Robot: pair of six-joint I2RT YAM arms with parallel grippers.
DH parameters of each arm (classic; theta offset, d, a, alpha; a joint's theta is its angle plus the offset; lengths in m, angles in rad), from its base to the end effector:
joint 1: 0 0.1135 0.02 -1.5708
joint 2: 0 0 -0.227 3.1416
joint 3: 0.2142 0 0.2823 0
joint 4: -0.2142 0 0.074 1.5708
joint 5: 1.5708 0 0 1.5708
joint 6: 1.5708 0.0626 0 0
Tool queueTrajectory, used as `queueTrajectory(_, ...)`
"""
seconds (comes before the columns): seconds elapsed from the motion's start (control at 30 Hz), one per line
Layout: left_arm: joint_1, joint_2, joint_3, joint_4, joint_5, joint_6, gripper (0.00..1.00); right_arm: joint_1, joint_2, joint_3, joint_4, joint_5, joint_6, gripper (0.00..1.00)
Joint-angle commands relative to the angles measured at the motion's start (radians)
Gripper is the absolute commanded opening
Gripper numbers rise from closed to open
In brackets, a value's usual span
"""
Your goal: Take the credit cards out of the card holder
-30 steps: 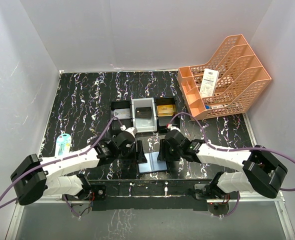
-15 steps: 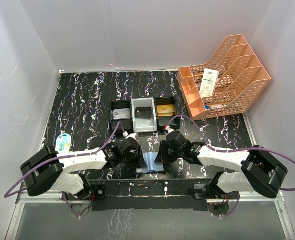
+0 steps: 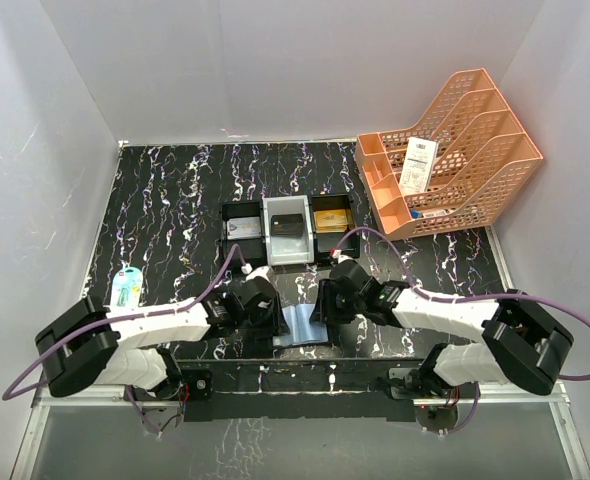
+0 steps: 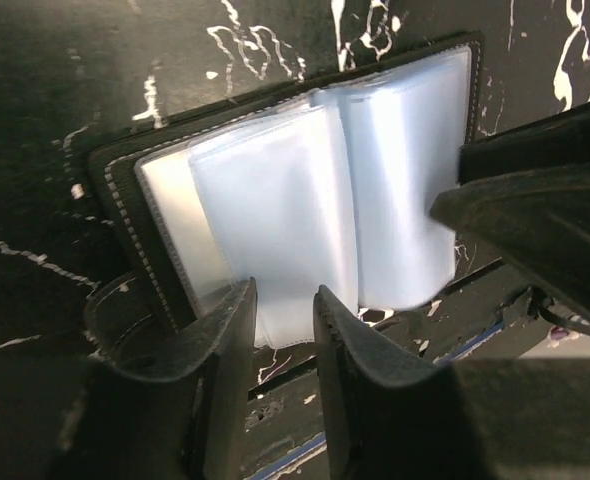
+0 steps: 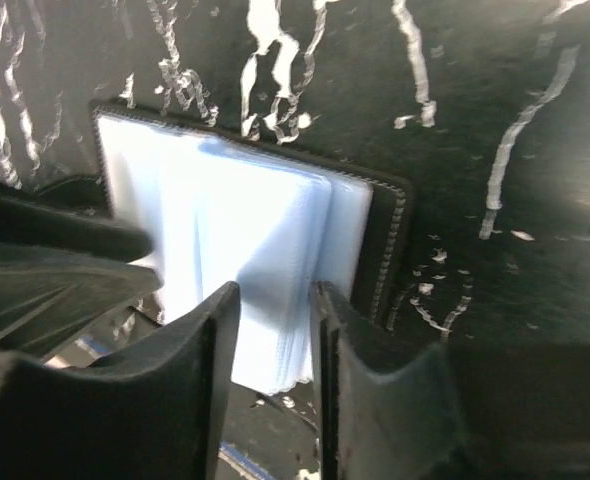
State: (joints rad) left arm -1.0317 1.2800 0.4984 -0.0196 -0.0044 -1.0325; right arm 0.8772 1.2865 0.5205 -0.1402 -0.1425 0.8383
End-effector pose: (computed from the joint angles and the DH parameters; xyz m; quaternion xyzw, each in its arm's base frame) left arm 0.1481 -0.2470 0.0811 -0.0012 0.9269 -0.3212 0.1943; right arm 0.1725 0.2214 0.0764 -0.0415 0.9423 0.2901 0.1620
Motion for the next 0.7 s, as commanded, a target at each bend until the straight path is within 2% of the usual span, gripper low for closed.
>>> queueTrajectory(0.0, -0.005, -0.080, 0.055, -0.141, -0.098, 0.027, 0.33, 0.005, -0.075, 0.099, -0.168, 0.246, -0.062, 0.37)
queueTrajectory(0.07, -0.005, -0.121, 0.095, -0.241, -0.150, 0.058, 0.40, 0.004, -0.109, 0.118, -0.209, 0.328, -0.088, 0.48)
queueTrajectory(0.17, -0.004, -0.163, 0.173, -0.360, -0.248, 0.113, 0.55, -0.009, -0.156, 0.151, -0.253, 0.412, -0.125, 0.62)
queueTrajectory(0.27, 0.008, -0.200, 0.246, -0.466, -0.338, 0.166, 0.64, -0.036, -0.198, 0.187, -0.275, 0.484, -0.173, 0.71)
queueTrajectory(0.37, 0.055, -0.252, 0.283, -0.534, -0.398, 0.222, 0.83, -0.086, -0.230, 0.222, -0.277, 0.552, -0.229, 0.83)
queueTrajectory(0.43, 0.131, -0.298, 0.286, -0.550, -0.380, 0.284, 0.88, -0.122, -0.246, 0.240, -0.272, 0.586, -0.274, 0.89)
queueTrajectory(0.53, 0.302, -0.374, 0.296, -0.574, -0.337, 0.385, 0.98, -0.162, -0.269, 0.262, -0.248, 0.647, -0.348, 0.93)
queueTrajectory(0.67, 0.511, -0.437, 0.372, -0.640, -0.338, 0.500, 0.99, -0.204, -0.309, 0.298, -0.209, 0.708, -0.466, 0.96)
